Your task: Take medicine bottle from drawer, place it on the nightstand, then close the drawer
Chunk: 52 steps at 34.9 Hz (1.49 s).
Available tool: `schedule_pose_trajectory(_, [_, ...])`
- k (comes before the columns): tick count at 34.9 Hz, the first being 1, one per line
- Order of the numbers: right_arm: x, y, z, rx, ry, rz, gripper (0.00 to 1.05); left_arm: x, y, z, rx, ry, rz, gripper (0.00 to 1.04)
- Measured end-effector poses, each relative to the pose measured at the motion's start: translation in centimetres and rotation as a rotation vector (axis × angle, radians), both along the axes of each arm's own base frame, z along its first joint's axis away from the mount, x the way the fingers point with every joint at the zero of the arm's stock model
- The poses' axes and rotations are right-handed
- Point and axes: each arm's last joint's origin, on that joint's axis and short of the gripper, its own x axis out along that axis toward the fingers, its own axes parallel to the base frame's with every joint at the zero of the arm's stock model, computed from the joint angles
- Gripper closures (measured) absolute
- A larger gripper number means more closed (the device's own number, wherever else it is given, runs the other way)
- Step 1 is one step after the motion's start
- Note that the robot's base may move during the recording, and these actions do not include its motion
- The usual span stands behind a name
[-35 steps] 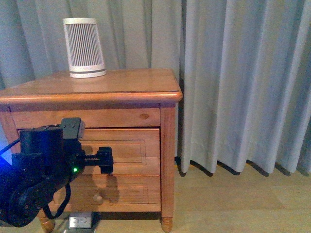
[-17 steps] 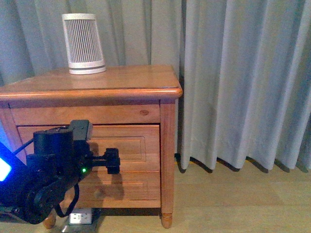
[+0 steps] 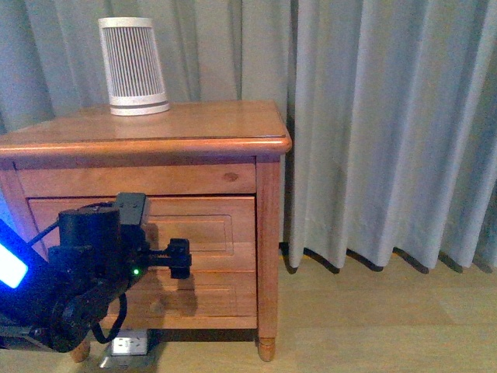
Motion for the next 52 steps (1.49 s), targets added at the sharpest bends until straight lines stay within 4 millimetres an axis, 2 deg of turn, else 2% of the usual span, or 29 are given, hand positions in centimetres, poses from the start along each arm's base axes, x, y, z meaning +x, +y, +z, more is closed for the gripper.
schedule_pose_trajectory(3, [0.0, 0.0, 0.0, 0.0, 0.0, 0.0, 0.07, 0.0, 0.1, 0.0, 0.007, -0.002, 0.01, 0.16])
schedule_pose_trajectory(7, [0.0, 0.0, 0.0, 0.0, 0.0, 0.0, 0.07, 0.1, 0.7, 0.0, 0.021, -0.004, 0.02, 0.35])
schedule_pose_trajectory(10, [0.0, 0.0, 0.0, 0.0, 0.0, 0.0, 0.07, 0.2, 0.9, 0.0, 0.028, -0.006, 0.025, 0.46])
schedule_pose_trajectory(12, [0.0, 0.0, 0.0, 0.0, 0.0, 0.0, 0.07, 0.2, 1.2, 0.0, 0.037, -0.008, 0.032, 0.58])
schedule_pose_trajectory(18, [0.0, 0.0, 0.0, 0.0, 0.0, 0.0, 0.07, 0.2, 1.2, 0.1, 0.047, -0.012, 0.018, 0.78])
schedule_pose_trajectory(28, [0.0, 0.0, 0.0, 0.0, 0.0, 0.0, 0.07, 0.1, 1.3, 0.1, 0.06, -0.027, 0.009, 0.8])
schedule_pose_trajectory(33, [0.0, 0.0, 0.0, 0.0, 0.0, 0.0, 0.07, -0.9, 1.5, -0.2, 0.061, -0.047, 0.006, 0.8])
schedule_pose_trajectory(39, [0.0, 0.0, 0.0, 0.0, 0.0, 0.0, 0.07, -3.6, 1.8, -0.3, 0.071, -0.033, 0.005, 0.8])
schedule_pose_trajectory(44, [0.0, 0.0, 0.0, 0.0, 0.0, 0.0, 0.07, -8.0, 2.2, -0.3, 0.093, 0.002, -0.015, 0.8])
schedule_pose_trajectory(50, [0.0, 0.0, 0.0, 0.0, 0.0, 0.0, 0.07, -11.8, 2.6, -0.5, 0.134, 0.074, -0.056, 0.81])
schedule_pose_trajectory(52, [0.0, 0.0, 0.0, 0.0, 0.0, 0.0, 0.07, -13.4, 2.7, -1.0, 0.145, 0.132, -0.073, 0.87])
